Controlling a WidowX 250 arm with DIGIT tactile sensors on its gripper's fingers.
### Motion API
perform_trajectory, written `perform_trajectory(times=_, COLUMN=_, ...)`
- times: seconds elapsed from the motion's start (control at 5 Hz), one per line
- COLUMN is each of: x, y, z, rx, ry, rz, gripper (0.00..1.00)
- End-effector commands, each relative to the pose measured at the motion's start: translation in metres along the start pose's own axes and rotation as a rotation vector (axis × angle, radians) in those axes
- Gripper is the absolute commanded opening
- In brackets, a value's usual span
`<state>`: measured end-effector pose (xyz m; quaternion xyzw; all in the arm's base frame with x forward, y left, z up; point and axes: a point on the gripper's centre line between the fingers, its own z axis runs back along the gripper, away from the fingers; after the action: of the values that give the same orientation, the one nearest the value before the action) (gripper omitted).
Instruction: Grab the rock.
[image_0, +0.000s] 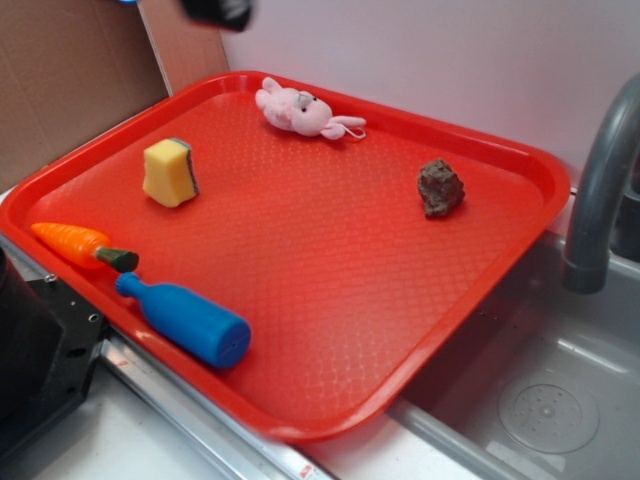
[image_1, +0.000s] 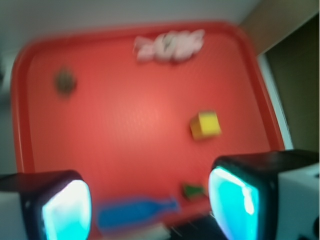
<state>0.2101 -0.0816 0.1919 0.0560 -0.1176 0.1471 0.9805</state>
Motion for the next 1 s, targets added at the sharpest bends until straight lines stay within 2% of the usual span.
perform_trajectory(times=0.0, x=0.039, y=-0.016, z=-0.007, rx=-0.045, ry=-0.012, rz=0.117, gripper=1.00)
perform_trajectory(times=0.4, x=0.039, y=-0.016, z=-0.007, rx=-0.045, ry=-0.012, rz=0.117, gripper=1.00)
perform_trajectory(times=0.6, x=0.049, y=-0.039, z=-0.021, rx=-0.057, ry=-0.006, rz=0.117, gripper=1.00)
perform_trajectory(times=0.8, x=0.060, y=-0.062, z=-0.055, rx=-0.102, ry=-0.012, rz=0.148, gripper=1.00)
